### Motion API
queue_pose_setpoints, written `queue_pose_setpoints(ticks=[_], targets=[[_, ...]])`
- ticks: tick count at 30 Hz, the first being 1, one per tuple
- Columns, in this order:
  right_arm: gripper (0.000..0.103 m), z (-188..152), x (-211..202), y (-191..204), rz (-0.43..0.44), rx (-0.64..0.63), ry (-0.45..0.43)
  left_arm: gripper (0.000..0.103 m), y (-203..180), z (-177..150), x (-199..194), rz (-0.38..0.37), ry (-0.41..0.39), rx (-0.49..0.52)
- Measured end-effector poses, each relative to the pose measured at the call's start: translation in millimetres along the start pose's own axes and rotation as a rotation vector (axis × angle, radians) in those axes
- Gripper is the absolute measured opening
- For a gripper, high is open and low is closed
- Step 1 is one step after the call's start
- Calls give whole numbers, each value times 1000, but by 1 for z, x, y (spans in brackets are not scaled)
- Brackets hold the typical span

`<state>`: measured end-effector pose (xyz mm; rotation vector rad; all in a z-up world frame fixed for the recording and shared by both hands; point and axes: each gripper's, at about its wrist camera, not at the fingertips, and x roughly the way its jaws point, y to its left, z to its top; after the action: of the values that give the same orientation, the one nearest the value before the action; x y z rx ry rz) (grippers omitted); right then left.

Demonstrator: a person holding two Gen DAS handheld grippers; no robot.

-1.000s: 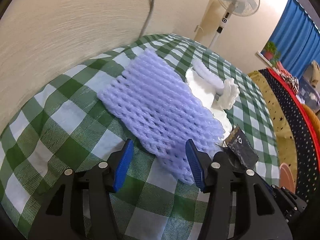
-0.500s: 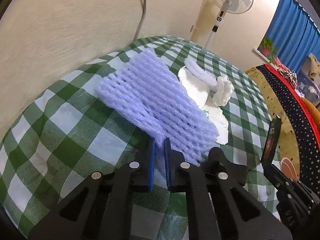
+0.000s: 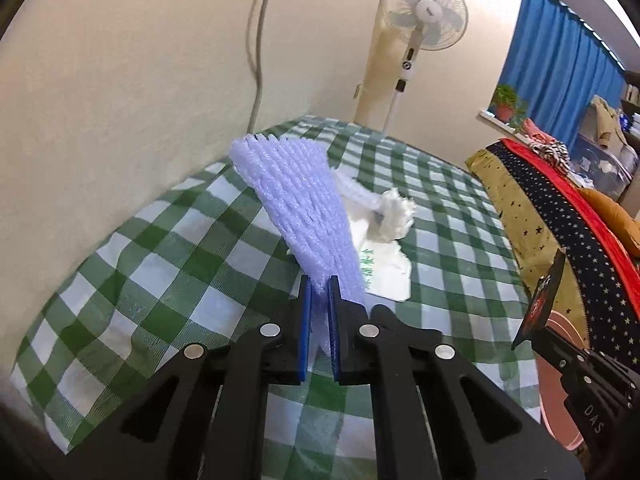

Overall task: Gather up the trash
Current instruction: 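Grasp the black pouch with the right gripper while the left gripper grasps the purple foam net, then carry the black pouch in the right gripper and the foam net in the left gripper to the bin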

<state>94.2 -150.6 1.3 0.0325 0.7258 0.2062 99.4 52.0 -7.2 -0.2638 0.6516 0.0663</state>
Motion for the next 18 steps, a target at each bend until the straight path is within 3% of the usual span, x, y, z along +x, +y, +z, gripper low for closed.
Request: queue_pose_setpoints(ticks=[18], targets=[[0,-5,-66,-10,-17,1,-73,8,-27,-2,-54,-87,-72,111]])
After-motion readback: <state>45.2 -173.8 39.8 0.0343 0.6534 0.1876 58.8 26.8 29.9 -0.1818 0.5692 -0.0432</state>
